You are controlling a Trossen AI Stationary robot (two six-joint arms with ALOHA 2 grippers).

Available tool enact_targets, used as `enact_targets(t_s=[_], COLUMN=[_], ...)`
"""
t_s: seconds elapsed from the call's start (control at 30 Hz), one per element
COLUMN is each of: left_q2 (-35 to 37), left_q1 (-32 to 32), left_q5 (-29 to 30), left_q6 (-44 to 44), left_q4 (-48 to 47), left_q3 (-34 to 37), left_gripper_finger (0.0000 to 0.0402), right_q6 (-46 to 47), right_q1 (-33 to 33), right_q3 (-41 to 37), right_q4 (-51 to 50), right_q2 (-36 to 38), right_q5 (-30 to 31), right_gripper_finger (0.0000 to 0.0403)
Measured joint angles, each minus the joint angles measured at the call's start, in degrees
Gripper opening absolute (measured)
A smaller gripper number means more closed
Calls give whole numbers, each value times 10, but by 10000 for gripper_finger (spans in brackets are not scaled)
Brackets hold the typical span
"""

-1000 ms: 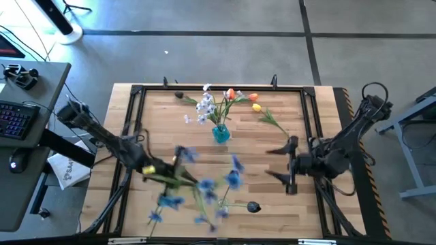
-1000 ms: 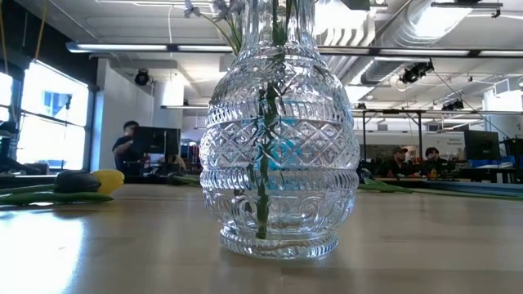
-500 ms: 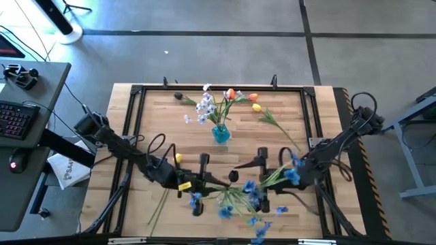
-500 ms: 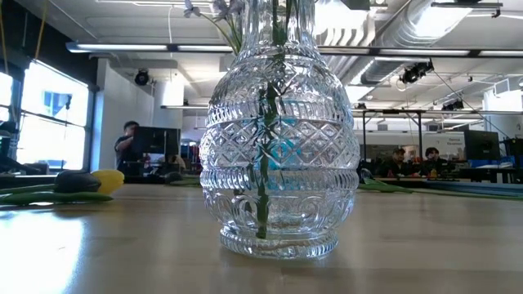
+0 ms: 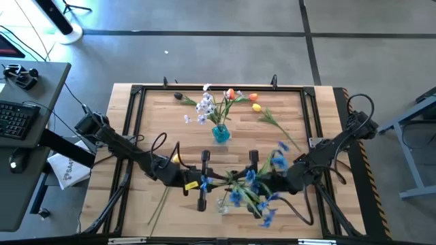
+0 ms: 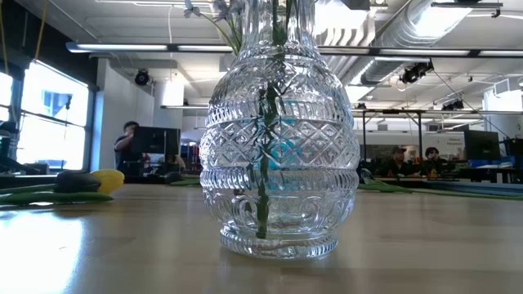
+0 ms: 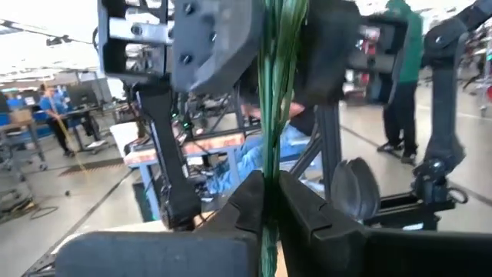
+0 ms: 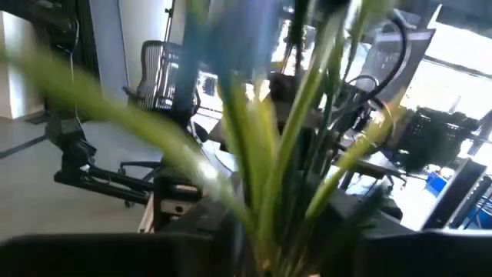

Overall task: Sort flowers into vase by color
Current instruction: Put the blue flowers into the transparent vase

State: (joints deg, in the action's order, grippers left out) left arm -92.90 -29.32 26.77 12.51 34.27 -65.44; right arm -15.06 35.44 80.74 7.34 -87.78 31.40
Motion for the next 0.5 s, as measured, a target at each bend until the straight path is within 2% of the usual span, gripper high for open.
enact_targets(t_s=[0.13,0.17,0.27,0.37,0.43,0.5], left_q2=[2,7,28,60,84,105], left_q1=[-4,-4,-9,-24,-41,-60], left_q5=[25,35,77,154,215,272], left_q6=[0,0,-11,-32,-58,-90], left_q4=[-37,-54,-122,-204,-265,-326], left_q3=[0,0,0,0,0,0], left_gripper_finger=[59,73,114,146,158,164], right_q6=[-2,-3,12,25,43,66], right_q1=[14,19,37,58,67,65], right_q3=[11,15,22,21,21,21], right_q4=[-32,-44,-71,-90,-95,-83], right_q2=[13,18,40,66,77,76], right_q5=[1,1,6,8,-37,-126], right_gripper_finger=[25,13,14,8,4,5])
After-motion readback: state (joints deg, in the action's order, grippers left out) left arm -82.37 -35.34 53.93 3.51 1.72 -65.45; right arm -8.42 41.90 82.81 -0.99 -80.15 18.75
